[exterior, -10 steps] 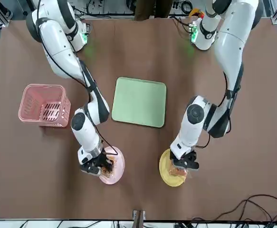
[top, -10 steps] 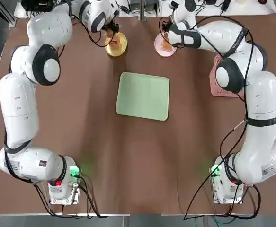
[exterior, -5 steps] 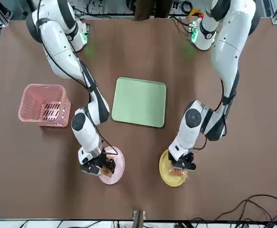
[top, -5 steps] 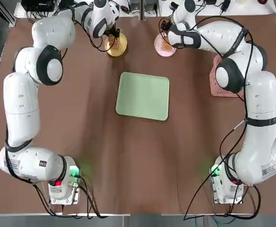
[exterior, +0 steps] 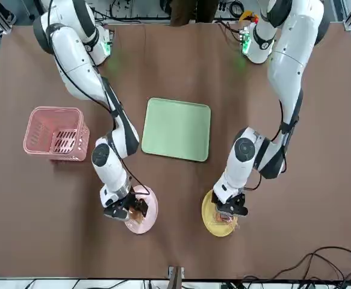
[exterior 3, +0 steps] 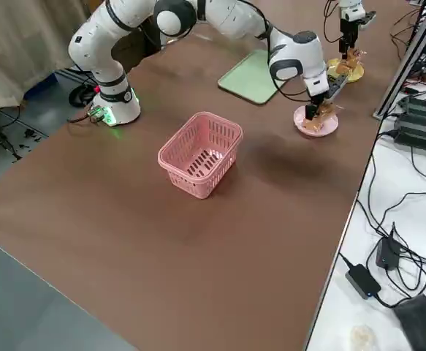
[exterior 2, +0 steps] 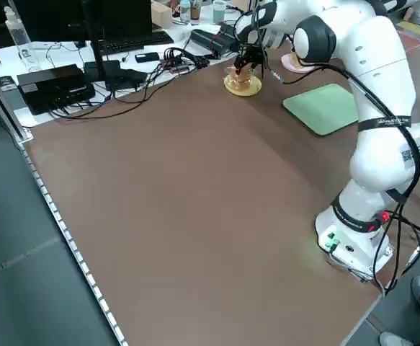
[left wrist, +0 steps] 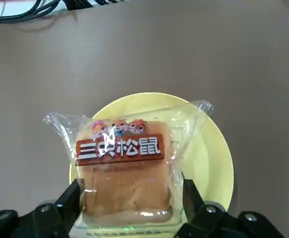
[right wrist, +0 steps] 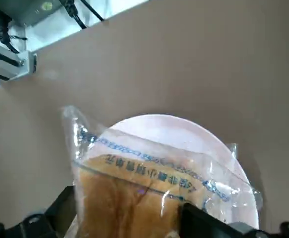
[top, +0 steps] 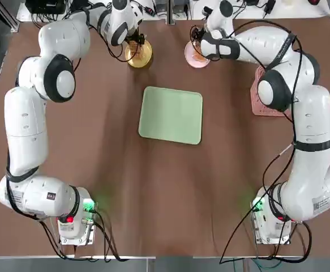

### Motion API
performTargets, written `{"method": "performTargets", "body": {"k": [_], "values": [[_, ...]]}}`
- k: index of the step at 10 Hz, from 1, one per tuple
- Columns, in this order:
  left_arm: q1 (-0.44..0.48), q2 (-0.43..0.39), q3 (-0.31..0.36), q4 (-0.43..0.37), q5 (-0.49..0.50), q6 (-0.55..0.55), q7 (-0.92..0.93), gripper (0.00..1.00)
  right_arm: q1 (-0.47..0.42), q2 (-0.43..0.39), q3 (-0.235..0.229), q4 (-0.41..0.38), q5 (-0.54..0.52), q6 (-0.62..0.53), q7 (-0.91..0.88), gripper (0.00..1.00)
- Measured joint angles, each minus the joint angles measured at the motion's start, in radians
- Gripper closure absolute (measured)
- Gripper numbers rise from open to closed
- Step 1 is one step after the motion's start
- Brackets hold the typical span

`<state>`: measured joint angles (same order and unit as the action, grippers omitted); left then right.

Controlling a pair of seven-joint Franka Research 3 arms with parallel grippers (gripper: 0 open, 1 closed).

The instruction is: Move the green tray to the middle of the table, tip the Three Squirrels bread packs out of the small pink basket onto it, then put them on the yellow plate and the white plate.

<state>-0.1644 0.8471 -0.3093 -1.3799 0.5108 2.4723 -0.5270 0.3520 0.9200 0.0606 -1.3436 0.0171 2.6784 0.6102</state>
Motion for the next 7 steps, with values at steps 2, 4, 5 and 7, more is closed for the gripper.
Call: {"method": "performTargets", "body": {"k": [2,4,5,7], "values": [[0.000,0.000,0.000,0.001,0.000,0.000,-0.001,0.04,0.000,-0.012,0.000,-0.002,0.000,-0.043,-0.001,0.02],[0.004,0.000,0.000,0.008,0.000,0.001,-0.004,0.00,0.000,-0.026,0.000,-0.003,0.000,-0.062,-0.001,0.02],[0.008,0.000,0.000,0.012,0.000,0.001,-0.004,0.00,0.000,-0.029,0.000,-0.002,0.000,-0.062,-0.001,0.01],[0.015,-0.007,0.001,0.023,-0.001,0.000,-0.004,0.00,0.000,-0.038,0.000,-0.002,0.000,-0.062,-0.001,0.01]]}}
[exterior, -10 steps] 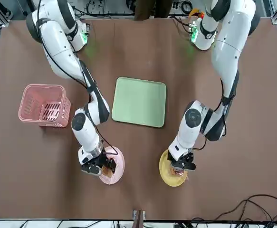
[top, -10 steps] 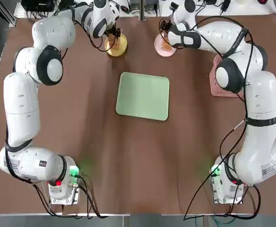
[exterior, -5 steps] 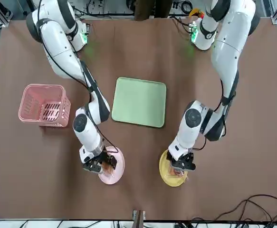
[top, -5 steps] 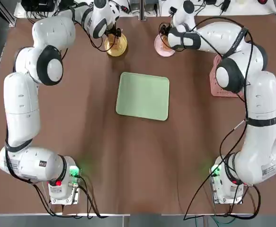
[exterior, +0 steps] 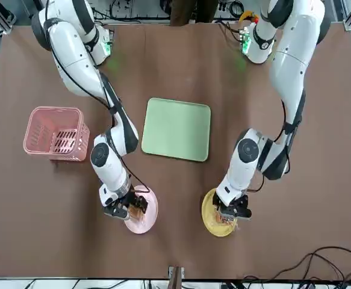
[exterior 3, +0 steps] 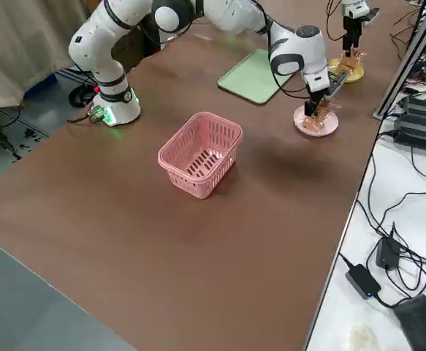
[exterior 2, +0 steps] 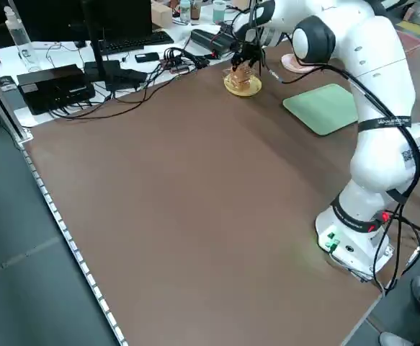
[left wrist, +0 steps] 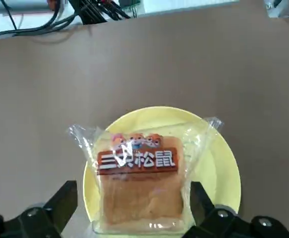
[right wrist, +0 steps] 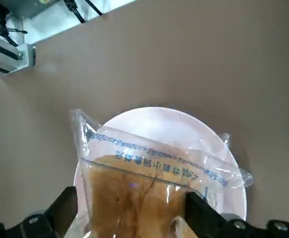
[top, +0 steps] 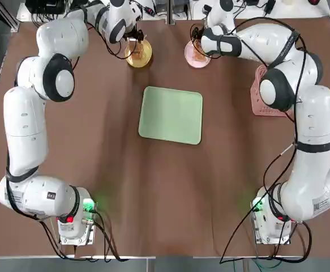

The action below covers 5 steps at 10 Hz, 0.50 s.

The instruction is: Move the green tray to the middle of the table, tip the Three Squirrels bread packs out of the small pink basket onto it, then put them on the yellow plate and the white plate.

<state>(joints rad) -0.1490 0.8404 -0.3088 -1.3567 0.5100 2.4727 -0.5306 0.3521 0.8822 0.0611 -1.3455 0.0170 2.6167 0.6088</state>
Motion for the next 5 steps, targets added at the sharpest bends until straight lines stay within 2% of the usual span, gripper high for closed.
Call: {"method": "performTargets", "body": {"k": [1,2,5], "values": [[0.002,-0.016,-0.002,0.006,-0.004,-0.032,0.000,0.00,0.000,-0.005,0.000,0.000,0.000,0.000,0.000,0.01],[0.002,-0.049,-0.007,0.014,-0.005,-0.113,0.000,0.00,0.000,-0.012,0.000,0.002,0.000,-0.015,0.000,0.01],[0.000,-0.207,-0.036,0.021,-0.077,-0.324,0.001,0.00,-0.001,-0.035,-0.001,0.039,0.000,-0.137,0.000,0.01]]}}
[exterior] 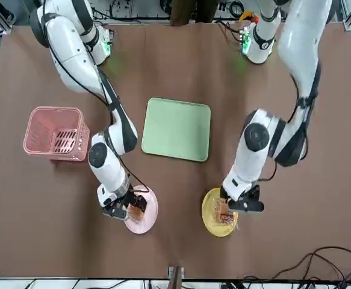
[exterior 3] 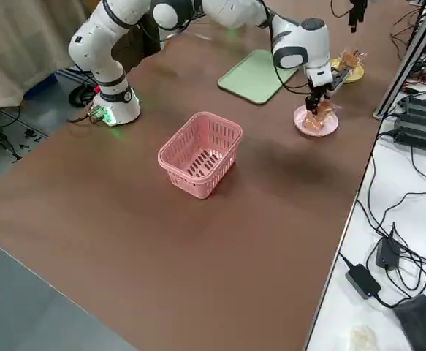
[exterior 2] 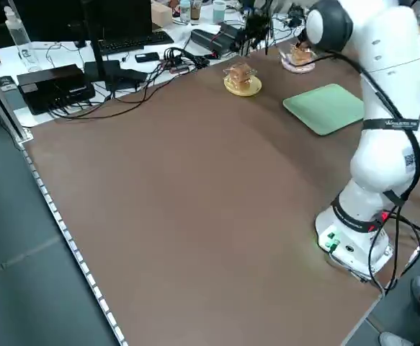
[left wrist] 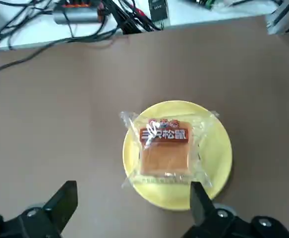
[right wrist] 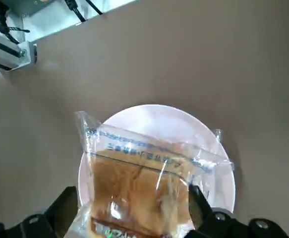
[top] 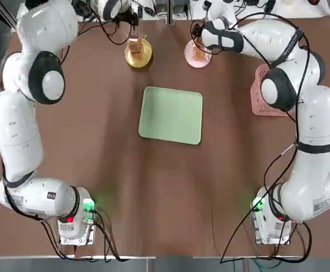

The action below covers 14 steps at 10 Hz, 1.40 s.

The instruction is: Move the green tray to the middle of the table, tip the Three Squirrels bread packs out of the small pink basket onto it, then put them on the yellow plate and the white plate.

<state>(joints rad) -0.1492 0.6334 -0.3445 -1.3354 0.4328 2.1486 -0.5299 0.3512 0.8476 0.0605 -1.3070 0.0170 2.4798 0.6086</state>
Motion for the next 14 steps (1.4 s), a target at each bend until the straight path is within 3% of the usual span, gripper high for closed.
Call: {"method": "performTargets", "body": {"k": [5,11,13,14], "values": [[0.098,-0.214,0.001,-0.001,-0.141,-0.148,0.139,0.00,-0.029,-0.110,-0.006,0.014,-0.001,-0.163,-0.031,0.01],[0.272,-0.412,0.002,-0.013,-0.339,-0.306,0.262,0.00,-0.248,-0.522,-0.008,0.028,0.000,-0.777,-0.307,0.01],[0.315,-0.444,0.004,-0.019,-0.365,-0.361,0.316,0.00,-0.300,-0.637,-0.006,-0.018,0.000,-0.877,-0.392,0.01],[0.329,-0.463,0.012,-0.036,-0.393,-0.372,0.334,0.00,-0.325,-0.702,-0.005,-0.085,0.000,-0.887,-0.431,0.01]]}}
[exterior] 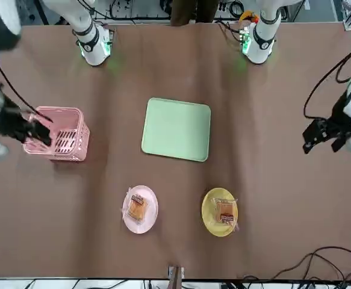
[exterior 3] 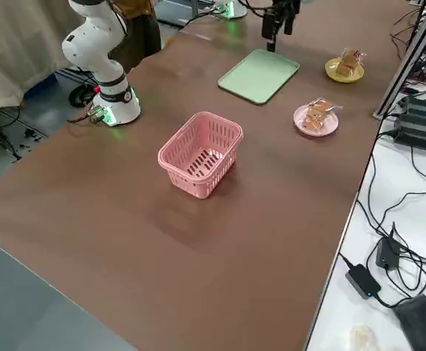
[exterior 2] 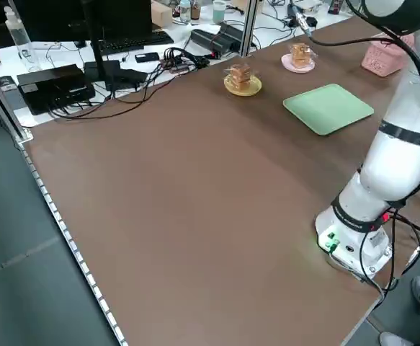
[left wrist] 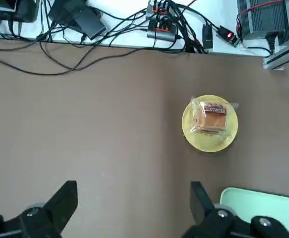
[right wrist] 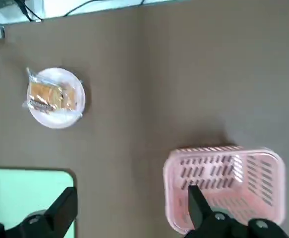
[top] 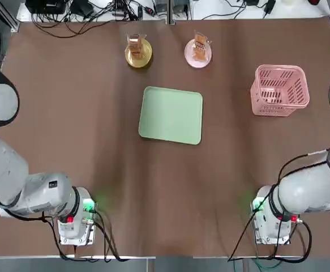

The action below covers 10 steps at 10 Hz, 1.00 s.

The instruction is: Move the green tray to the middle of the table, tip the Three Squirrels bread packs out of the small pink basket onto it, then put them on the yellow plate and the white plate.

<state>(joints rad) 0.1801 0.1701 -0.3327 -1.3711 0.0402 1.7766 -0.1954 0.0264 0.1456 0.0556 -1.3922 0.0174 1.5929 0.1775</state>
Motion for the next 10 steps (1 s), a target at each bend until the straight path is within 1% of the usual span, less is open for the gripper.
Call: {"method": "performTargets", "body": {"k": [1,2,3,4,5,6,8,10], "values": [[0.005,-0.028,0.017,-0.040,-0.029,-0.001,0.014,0.00,-0.020,-0.067,0.004,-0.083,0.000,-0.002,-0.017,0.01],[0.000,-0.067,0.039,-0.105,-0.047,0.020,0.024,0.00,-0.028,-0.125,0.009,-0.165,0.000,-0.001,-0.024,0.01],[-0.037,-0.113,0.081,-0.185,-0.053,0.065,0.027,0.00,-0.029,-0.167,0.013,-0.227,0.000,0.000,-0.024,0.01],[-0.116,-0.151,0.160,-0.246,-0.054,0.098,0.032,0.00,-0.029,-0.188,0.015,-0.259,0.000,-0.003,-0.024,0.01],[-0.170,-0.176,0.216,-0.275,-0.055,0.105,0.054,0.00,-0.030,-0.197,0.015,-0.271,0.000,-0.009,-0.029,0.01],[-0.180,-0.189,0.231,-0.282,-0.055,0.105,0.075,0.00,-0.037,-0.201,0.015,-0.274,0.000,-0.013,-0.052,0.01],[-0.182,-0.188,0.233,-0.282,-0.055,0.104,0.081,0.00,-0.075,-0.204,0.013,-0.275,0.000,-0.014,-0.109,0.01],[-0.190,-0.176,0.233,-0.282,-0.055,0.105,0.081,0.00,-0.087,-0.204,0.014,-0.275,0.000,-0.014,-0.121,0.01]]}}
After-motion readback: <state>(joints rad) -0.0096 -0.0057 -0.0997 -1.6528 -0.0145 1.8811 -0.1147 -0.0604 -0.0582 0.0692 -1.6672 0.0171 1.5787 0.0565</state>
